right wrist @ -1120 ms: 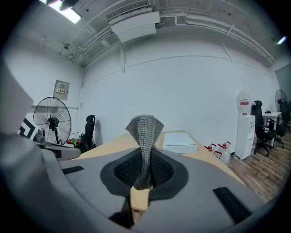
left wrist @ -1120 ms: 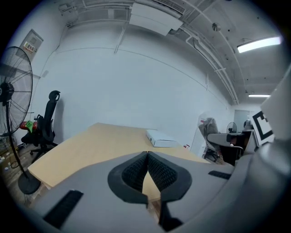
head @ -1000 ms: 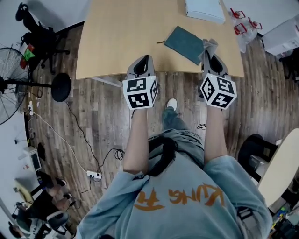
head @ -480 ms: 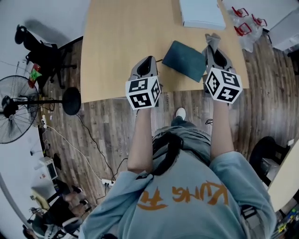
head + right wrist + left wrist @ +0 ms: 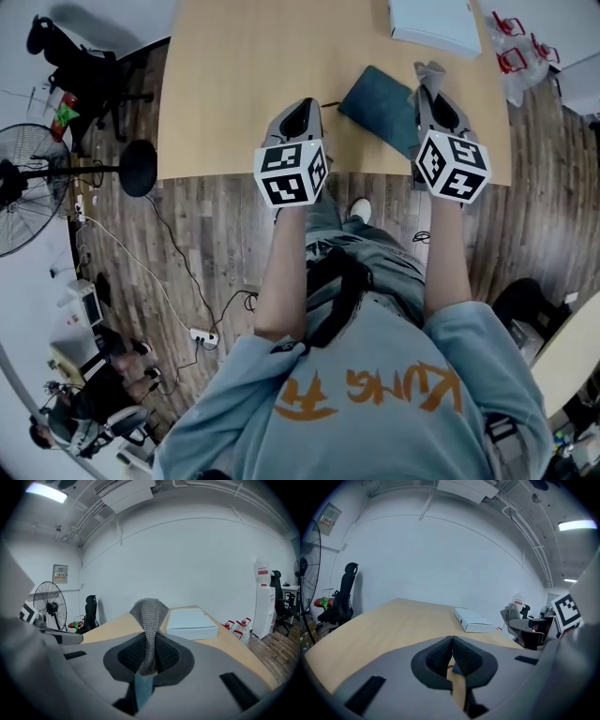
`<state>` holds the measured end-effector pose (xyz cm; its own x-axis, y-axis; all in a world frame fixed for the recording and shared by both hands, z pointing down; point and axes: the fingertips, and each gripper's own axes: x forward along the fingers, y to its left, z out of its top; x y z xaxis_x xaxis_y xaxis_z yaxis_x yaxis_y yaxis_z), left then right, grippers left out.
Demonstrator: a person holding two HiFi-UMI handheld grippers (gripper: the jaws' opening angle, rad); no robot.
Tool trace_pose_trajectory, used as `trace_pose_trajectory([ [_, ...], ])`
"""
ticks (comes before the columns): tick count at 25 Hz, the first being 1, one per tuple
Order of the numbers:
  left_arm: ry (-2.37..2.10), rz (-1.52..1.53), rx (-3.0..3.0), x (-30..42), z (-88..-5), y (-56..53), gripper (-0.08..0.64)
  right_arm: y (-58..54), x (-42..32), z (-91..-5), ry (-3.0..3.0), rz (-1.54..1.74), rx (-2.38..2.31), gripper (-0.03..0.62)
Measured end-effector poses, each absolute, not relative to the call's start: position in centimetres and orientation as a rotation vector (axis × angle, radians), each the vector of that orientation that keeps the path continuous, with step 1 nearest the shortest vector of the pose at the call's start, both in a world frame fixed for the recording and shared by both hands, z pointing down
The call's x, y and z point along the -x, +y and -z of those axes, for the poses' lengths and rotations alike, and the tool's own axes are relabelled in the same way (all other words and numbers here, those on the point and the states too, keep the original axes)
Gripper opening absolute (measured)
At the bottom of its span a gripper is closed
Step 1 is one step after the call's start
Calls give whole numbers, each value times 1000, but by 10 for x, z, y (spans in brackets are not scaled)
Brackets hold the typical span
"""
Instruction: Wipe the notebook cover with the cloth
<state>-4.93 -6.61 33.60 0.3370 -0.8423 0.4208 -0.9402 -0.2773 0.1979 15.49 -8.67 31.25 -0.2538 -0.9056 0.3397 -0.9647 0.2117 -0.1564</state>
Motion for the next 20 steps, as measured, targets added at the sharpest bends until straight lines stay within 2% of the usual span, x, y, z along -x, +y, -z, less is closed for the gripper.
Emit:
trace_pose_trajectory([
  [20, -1551, -268, -2067, 95, -386, -86, 17, -112, -67, -369, -2283, -544, -1561, 28],
])
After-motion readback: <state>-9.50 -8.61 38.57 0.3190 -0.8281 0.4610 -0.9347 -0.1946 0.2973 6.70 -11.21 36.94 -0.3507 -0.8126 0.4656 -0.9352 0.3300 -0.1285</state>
